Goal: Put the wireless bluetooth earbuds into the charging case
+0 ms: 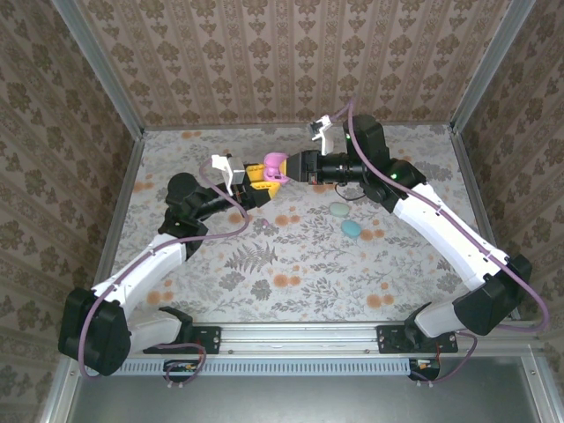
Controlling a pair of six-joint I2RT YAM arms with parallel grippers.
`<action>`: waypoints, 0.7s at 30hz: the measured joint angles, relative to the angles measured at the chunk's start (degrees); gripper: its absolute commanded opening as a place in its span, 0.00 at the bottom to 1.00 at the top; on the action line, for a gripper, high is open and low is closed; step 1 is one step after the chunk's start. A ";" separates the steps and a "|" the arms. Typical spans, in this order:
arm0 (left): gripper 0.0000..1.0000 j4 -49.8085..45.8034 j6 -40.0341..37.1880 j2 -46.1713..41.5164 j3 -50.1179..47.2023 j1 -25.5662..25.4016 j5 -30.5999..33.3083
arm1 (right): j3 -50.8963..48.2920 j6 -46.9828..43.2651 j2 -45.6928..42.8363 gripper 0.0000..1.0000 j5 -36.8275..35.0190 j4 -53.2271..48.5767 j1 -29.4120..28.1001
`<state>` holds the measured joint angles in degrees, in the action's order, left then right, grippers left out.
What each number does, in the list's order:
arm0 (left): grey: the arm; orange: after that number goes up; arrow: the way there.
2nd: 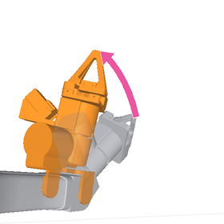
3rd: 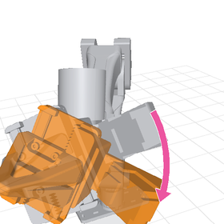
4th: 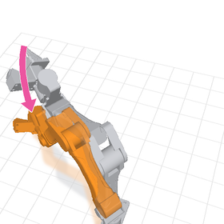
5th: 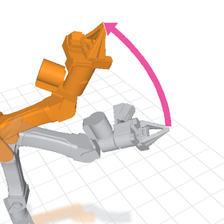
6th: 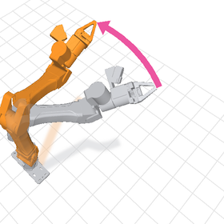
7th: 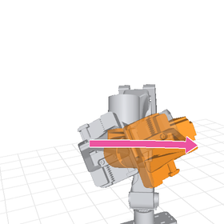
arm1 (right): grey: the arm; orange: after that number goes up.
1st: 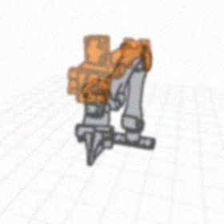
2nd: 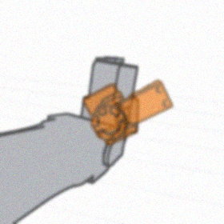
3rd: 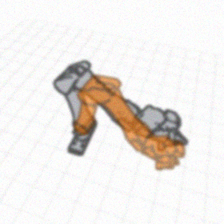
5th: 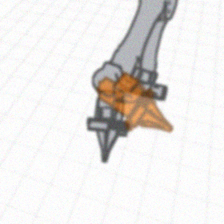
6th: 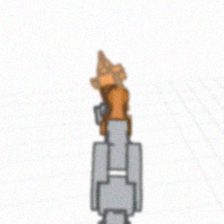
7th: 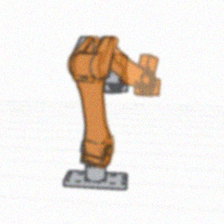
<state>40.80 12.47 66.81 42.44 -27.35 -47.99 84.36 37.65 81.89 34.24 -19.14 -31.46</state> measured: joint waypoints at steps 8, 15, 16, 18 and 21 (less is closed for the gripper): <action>0.32 -0.02 -0.07 0.00 0.00 0.00 0.50 | 0.46 0.00 -0.02 0.42 -1.86 -1.14 0.00; 0.32 -0.66 -0.72 -0.24 0.00 0.07 2.29 | 0.33 0.20 -0.55 0.47 -4.26 -2.16 0.13; 0.32 -1.25 -0.96 -0.48 0.00 0.20 3.26 | -0.20 0.26 -1.25 0.48 -4.61 -1.86 0.28; 0.32 -2.19 -1.40 -1.22 -0.04 1.25 4.92 | -1.88 0.46 -3.41 0.48 -5.90 -1.25 0.90; 0.32 -3.15 -1.77 -3.56 -0.63 4.33 8.70 | -4.94 1.36 -6.97 0.47 -9.03 -0.79 2.93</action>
<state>37.65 10.70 63.24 41.80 -23.03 -39.29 79.42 39.00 74.91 25.21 -19.92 -28.53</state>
